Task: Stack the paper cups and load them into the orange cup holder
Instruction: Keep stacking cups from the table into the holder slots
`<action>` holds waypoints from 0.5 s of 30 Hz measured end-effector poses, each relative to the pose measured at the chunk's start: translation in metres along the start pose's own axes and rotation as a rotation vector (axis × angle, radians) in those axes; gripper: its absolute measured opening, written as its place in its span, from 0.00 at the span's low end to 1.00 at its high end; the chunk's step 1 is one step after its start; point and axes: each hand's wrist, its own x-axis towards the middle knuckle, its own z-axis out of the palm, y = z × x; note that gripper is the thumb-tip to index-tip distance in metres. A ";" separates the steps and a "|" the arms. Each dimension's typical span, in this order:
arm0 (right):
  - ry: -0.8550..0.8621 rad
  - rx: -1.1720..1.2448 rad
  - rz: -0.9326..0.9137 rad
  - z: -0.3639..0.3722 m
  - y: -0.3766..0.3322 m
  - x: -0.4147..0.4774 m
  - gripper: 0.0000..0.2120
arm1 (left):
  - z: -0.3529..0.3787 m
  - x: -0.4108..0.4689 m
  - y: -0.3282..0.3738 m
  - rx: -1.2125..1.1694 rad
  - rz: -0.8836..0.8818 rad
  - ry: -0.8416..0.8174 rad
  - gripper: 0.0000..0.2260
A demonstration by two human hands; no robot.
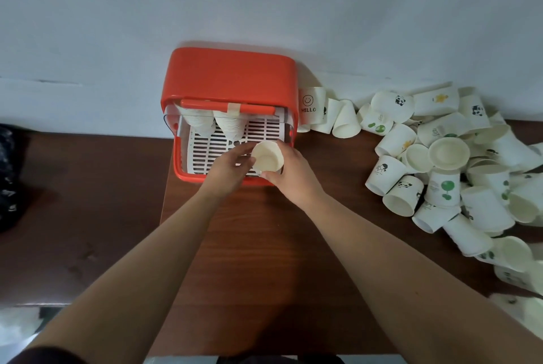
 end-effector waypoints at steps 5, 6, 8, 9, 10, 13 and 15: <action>0.057 0.053 0.008 -0.022 0.019 -0.028 0.26 | 0.001 -0.017 0.010 0.086 0.007 0.181 0.15; 0.076 0.035 0.031 -0.032 0.028 -0.039 0.27 | 0.003 -0.024 0.014 0.089 0.019 0.205 0.13; 0.112 -0.006 0.068 -0.054 0.056 -0.064 0.27 | 0.014 -0.041 0.024 0.100 0.051 0.195 0.10; 0.128 -0.021 0.083 -0.067 0.074 -0.079 0.26 | 0.023 -0.048 0.031 0.113 0.068 0.168 0.09; 0.144 -0.039 0.099 -0.079 0.093 -0.093 0.25 | 0.035 -0.055 0.039 0.123 0.083 0.127 0.08; 0.198 -0.104 0.176 -0.116 0.156 -0.134 0.23 | 0.085 -0.065 0.069 0.112 0.128 -0.012 0.04; 0.262 -0.120 0.219 -0.144 0.195 -0.157 0.22 | 0.128 -0.067 0.094 0.128 0.146 -0.088 0.05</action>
